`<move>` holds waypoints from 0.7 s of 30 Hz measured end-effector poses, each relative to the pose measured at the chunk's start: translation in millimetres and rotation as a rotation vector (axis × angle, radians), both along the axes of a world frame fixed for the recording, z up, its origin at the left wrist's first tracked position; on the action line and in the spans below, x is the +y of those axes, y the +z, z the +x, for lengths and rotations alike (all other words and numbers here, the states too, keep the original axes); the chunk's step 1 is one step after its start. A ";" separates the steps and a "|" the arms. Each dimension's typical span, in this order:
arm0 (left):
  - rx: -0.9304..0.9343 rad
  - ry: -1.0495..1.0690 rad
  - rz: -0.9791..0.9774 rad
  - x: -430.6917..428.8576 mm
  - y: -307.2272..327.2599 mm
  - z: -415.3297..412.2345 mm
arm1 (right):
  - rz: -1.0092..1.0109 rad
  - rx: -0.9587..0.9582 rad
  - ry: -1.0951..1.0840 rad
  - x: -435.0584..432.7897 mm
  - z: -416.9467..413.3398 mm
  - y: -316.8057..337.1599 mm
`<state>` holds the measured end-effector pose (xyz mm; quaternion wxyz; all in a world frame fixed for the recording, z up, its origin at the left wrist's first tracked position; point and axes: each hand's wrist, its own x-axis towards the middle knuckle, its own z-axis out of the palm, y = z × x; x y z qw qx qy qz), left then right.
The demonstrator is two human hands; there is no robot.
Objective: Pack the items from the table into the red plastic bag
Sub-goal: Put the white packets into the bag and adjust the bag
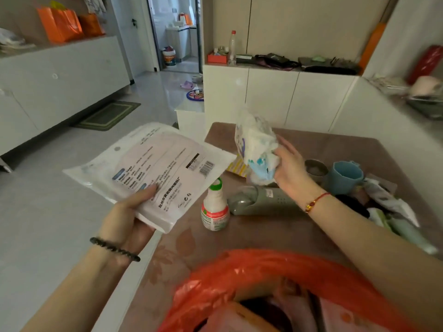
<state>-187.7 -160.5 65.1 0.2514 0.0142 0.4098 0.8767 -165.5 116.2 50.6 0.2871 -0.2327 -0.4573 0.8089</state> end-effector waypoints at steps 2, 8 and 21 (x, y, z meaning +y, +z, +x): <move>0.056 -0.116 0.038 5.6 10.2 21.5 | -0.023 0.204 0.063 -8.8 55.4 29.5; 0.136 -0.512 -0.064 1.9 1.7 91.8 | -0.270 0.495 0.381 -50.0 233.7 44.4; 0.262 -0.537 -0.451 -44.6 -28.2 116.7 | 0.681 -0.649 0.367 -103.1 307.4 -30.7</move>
